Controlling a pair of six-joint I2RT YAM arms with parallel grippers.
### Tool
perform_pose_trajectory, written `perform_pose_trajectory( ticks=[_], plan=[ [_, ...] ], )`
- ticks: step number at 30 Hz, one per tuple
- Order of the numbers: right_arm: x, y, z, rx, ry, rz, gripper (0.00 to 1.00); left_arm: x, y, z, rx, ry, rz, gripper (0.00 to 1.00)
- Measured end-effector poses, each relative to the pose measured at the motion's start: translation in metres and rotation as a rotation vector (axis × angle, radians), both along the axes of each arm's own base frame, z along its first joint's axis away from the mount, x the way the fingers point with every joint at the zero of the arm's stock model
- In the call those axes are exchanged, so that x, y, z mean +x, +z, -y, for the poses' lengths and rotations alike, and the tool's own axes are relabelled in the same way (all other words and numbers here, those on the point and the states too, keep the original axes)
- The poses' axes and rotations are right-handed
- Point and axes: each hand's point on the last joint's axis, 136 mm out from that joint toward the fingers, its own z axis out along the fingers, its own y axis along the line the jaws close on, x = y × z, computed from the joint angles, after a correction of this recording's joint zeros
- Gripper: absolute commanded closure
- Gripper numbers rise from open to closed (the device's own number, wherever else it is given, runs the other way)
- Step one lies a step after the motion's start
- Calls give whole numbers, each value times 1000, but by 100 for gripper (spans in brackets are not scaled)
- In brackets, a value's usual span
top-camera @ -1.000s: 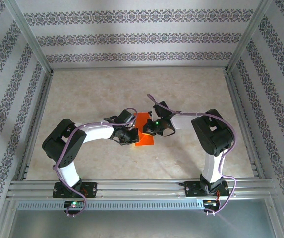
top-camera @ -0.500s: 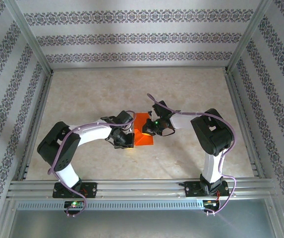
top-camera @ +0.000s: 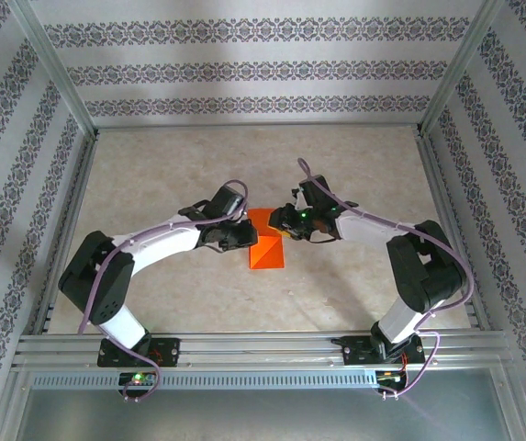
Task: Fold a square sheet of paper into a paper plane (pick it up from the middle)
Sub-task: Pick up the paper from the center of the table.
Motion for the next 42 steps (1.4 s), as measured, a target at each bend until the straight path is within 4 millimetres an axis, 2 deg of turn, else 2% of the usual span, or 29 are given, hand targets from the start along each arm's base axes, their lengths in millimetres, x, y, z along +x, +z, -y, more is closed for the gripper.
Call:
perform_pose_trajectory(
  ticks=[5, 10, 18, 27, 42],
  plan=[
    [-14, -26, 17, -38, -63, -85, 55, 10, -10, 12, -36, 2, -3, 87],
    [-14, -28, 17, -28, -93, -107, 54, 22, -18, 15, -9, 21, -4, 90],
    [-17, -35, 12, -24, -111, -145, 60, 37, -36, -4, 64, 105, -18, 91],
    [-21, -48, 9, -39, -107, -183, 63, 32, -62, -13, 101, 130, -78, 93],
    [-14, -50, -4, -46, -106, -194, 70, 31, -65, -15, 93, 151, -89, 94]
  ],
)
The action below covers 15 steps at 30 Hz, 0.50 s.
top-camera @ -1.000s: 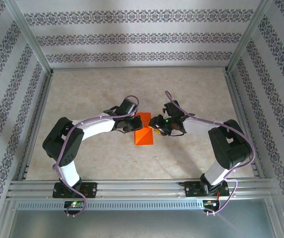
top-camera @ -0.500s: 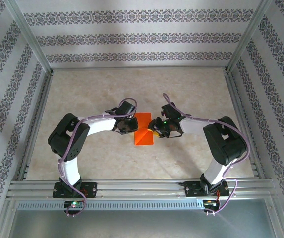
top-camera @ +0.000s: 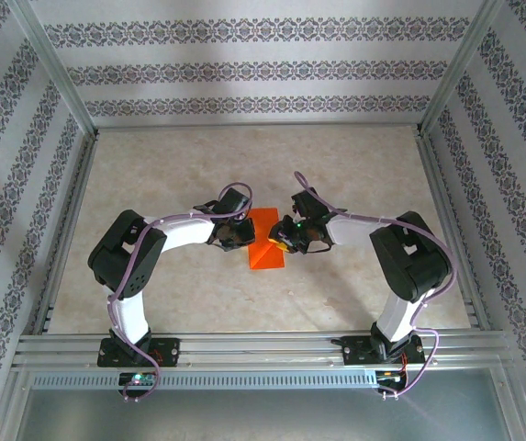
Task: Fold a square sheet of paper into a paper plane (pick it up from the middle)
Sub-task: Pick up the paper from the center of the table.
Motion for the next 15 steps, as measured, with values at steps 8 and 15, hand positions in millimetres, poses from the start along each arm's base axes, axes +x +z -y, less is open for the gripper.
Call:
perform_pose_trajectory(
  ticks=[8, 15],
  plan=[
    [0, -8, 1, -16, -2, -20, 71, 1, 0, 1, -6, 2, 5, 94],
    [4, -4, -5, 15, 10, -8, 74, 1, 0, 1, -11, 1, 8, 94]
  ],
)
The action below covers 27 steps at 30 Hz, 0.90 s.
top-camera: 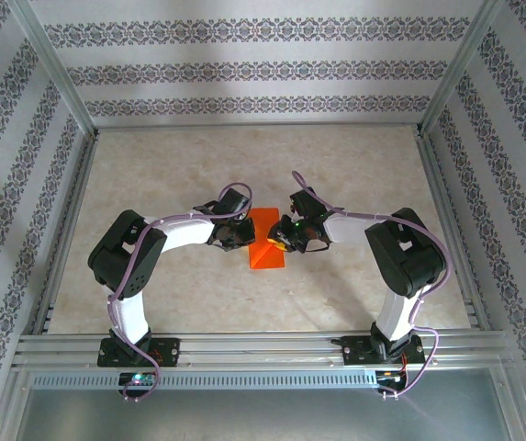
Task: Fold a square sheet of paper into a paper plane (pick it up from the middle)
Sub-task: Pick up the paper from the center of the table.
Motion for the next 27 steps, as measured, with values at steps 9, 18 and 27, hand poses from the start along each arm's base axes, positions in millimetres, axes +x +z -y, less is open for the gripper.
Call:
perform_pose_trajectory(
  ticks=[9, 18, 27],
  plan=[
    [0, 9, -13, 58, 38, 24, 78, 1, 0, 0, -4, 3, 2, 94],
    [-4, 6, -19, 74, 64, 19, 86, 1, 0, 0, -8, 4, -1, 94],
    [2, 10, -21, 87, 82, 71, 91, 3, 13, -22, 30, 40, -10, 72]
  ],
)
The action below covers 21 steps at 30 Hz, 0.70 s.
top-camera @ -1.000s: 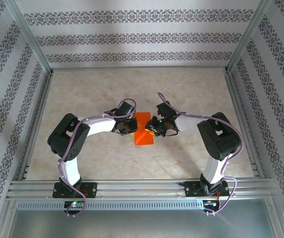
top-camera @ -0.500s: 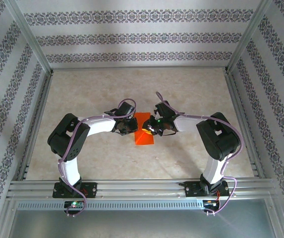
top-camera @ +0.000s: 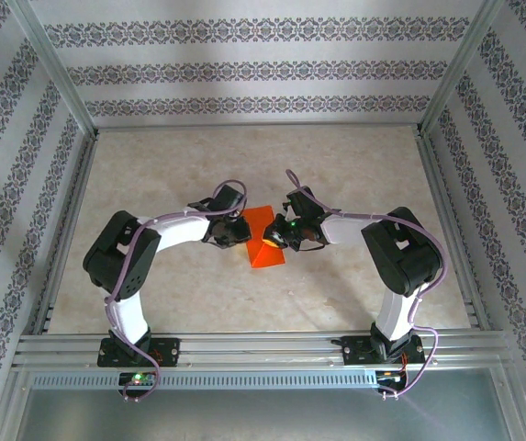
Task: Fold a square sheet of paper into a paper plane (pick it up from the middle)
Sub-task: Pick up the paper from the center of the table, then turn over the paper at the center of the table.
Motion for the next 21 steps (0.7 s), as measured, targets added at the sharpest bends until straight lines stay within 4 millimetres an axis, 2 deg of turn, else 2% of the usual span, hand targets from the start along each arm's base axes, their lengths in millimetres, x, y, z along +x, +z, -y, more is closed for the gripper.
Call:
perform_pose_trajectory(
  ticks=[4, 8, 10, 13, 16, 21],
  plan=[
    [5, 12, 3, 15, 7, 53, 92, 5, 47, -25, -23, 65, 103, 53],
    [18, 46, 5, 79, 7, 154, 92, -7, 97, -43, -121, 115, 228, 29],
    [24, 67, 5, 124, 9, 204, 92, -16, 108, -44, -178, 114, 269, 19],
    [29, 96, 4, 195, 15, 267, 91, -30, 113, -40, -278, 105, 298, 7],
    [31, 118, 1, 264, 17, 294, 91, -35, 119, -28, -396, 83, 315, 0],
    [31, 140, -8, 363, 19, 289, 90, -30, 144, -3, -605, 37, 363, 0]
  ],
)
